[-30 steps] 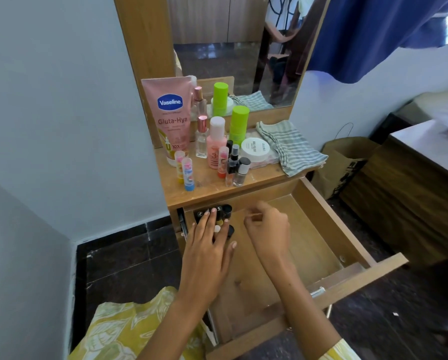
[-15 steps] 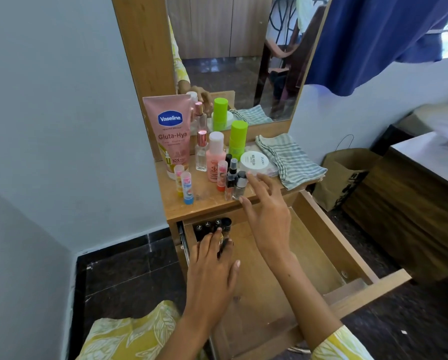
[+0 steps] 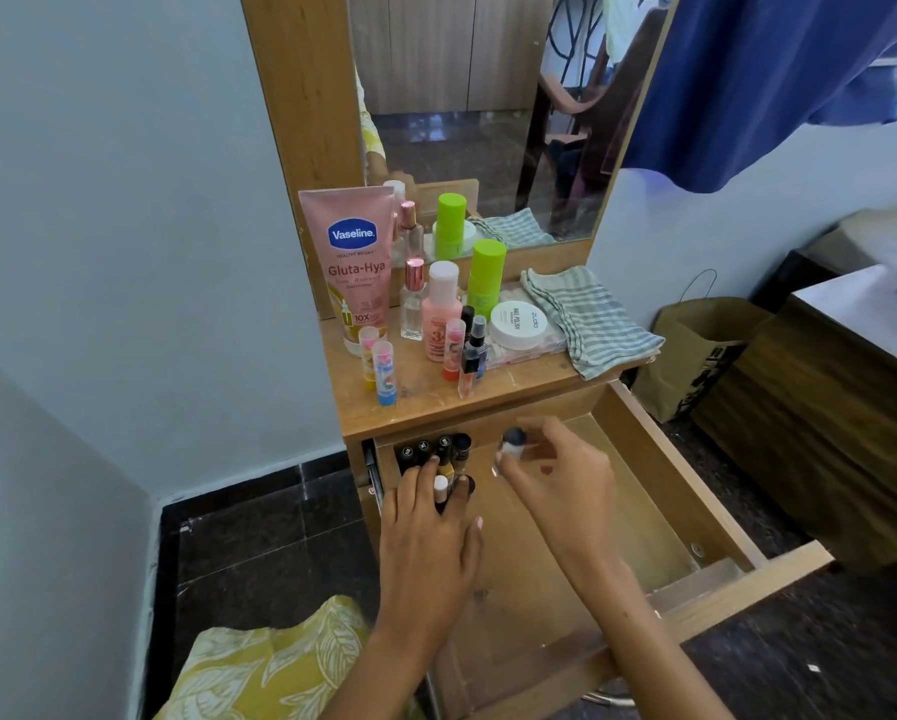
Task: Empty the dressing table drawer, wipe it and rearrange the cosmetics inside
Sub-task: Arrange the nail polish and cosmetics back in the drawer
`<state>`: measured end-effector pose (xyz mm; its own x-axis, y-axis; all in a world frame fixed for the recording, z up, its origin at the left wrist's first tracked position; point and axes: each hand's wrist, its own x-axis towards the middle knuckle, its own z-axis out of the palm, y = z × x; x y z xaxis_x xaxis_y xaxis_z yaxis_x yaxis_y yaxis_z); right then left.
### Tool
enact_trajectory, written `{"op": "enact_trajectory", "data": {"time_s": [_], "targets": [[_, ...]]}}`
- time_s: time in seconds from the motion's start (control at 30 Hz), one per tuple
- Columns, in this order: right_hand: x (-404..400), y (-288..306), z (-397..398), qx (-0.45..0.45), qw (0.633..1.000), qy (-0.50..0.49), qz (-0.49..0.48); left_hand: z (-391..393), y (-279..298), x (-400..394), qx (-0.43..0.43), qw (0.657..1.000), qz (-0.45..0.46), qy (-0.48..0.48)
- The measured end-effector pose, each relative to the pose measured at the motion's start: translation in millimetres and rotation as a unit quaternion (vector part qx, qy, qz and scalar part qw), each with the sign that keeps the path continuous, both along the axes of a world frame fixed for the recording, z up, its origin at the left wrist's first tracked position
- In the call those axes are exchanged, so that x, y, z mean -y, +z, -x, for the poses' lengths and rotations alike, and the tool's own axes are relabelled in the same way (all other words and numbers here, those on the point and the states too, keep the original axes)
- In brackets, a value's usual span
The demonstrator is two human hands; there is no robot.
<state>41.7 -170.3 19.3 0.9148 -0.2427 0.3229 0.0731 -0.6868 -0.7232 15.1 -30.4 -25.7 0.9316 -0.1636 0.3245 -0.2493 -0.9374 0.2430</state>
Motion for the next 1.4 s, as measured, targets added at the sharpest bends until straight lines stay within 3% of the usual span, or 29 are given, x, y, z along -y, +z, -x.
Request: {"op": "enact_trajectory", "data": {"time_s": [0.13, 0.23, 0.7, 0.9, 1.0, 1.1, 1.23, 1.4], "targets": [[0.6, -11.5, -3.3, -0.148, 0.985, 0.016, 0.090, 0.6, -2.3, -1.2, 0.006, 1.000, 0.000, 0.008], [-3.7, -14.3, -10.1, -0.203, 0.971, 0.037, 0.120, 1.0, -1.9, -0.5, 0.005, 1.000, -0.005, 0.010], [-13.0, -31.2, -14.6, -0.208, 0.971, 0.070, 0.098, 0.5, -2.7, 0.6, 0.018, 1.000, -0.009, 0.016], [-6.9, -29.7, -9.3, -0.173, 0.978, 0.051, 0.106, 2.3, 10.5, -2.3, 0.063, 0.996, 0.057, -0.011], [-7.2, -20.9, -11.4, -0.065, 0.995, 0.017, 0.069, -5.3, 26.1, -3.7, 0.097, 0.991, 0.089, -0.020], [-11.4, -2.7, -18.1, 0.058, 0.998, 0.004, -0.017, -18.4, 41.9, -11.0, 0.099, 0.994, 0.053, -0.015], [-24.7, 16.3, -29.8, 0.073, 0.991, 0.011, -0.111, -28.6, 34.3, -26.1, 0.058, 0.998, -0.029, -0.005], [-37.0, 14.9, -43.8, 0.080, 0.992, -0.015, -0.096, -30.1, 14.9, -32.8, 0.035, 0.998, -0.042, -0.022]]}}
